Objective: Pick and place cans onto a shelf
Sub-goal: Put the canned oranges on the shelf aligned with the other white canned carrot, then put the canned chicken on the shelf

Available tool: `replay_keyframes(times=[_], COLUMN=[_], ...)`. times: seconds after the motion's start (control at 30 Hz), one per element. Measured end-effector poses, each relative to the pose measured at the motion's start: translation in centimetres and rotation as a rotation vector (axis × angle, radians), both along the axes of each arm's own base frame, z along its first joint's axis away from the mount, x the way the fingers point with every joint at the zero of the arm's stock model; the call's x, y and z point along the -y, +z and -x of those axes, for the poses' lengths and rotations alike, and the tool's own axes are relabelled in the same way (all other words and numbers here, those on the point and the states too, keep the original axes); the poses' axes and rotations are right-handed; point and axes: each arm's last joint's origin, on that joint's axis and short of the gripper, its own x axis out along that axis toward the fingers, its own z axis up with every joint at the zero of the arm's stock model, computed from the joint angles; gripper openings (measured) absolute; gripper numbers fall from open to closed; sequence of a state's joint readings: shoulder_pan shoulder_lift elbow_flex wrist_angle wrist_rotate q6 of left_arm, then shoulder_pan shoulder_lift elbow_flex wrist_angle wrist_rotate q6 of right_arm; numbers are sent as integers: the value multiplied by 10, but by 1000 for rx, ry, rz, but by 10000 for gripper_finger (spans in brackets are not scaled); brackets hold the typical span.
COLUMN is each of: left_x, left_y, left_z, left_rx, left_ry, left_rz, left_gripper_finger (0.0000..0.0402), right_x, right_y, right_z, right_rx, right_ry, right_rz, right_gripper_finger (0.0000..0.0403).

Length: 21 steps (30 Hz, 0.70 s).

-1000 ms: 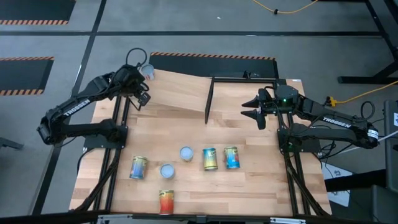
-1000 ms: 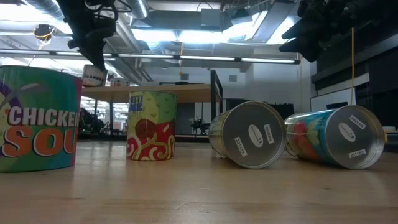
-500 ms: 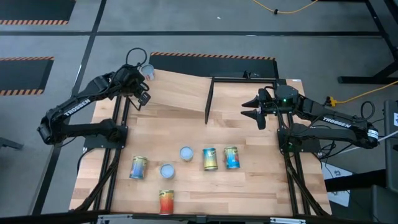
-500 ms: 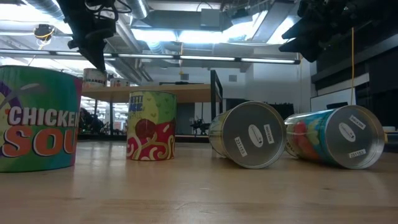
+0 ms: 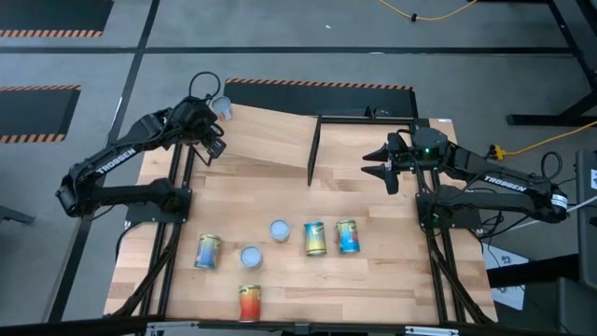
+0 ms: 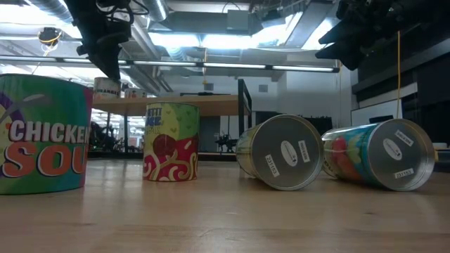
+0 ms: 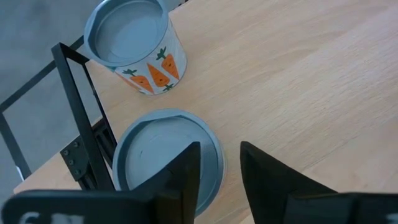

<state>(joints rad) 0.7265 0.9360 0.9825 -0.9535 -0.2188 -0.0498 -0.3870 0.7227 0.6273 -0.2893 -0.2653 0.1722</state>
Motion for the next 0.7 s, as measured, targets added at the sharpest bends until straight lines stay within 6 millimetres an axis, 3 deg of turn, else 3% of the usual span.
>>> replay_keyframes(times=[0.43,0.7], left_x=[-1,1], left_y=[1,12], left_z=[-1,1], left_rx=[7,96], left_ry=[3,-5], left_rz=[-11,-91], left_gripper_finger=[109,109], right_x=[0,0], right_y=[0,0], right_z=[0,0], right_rx=[0,0], right_ry=[0,-1], right_rz=[0,-2], right_gripper_finger=[207,207])
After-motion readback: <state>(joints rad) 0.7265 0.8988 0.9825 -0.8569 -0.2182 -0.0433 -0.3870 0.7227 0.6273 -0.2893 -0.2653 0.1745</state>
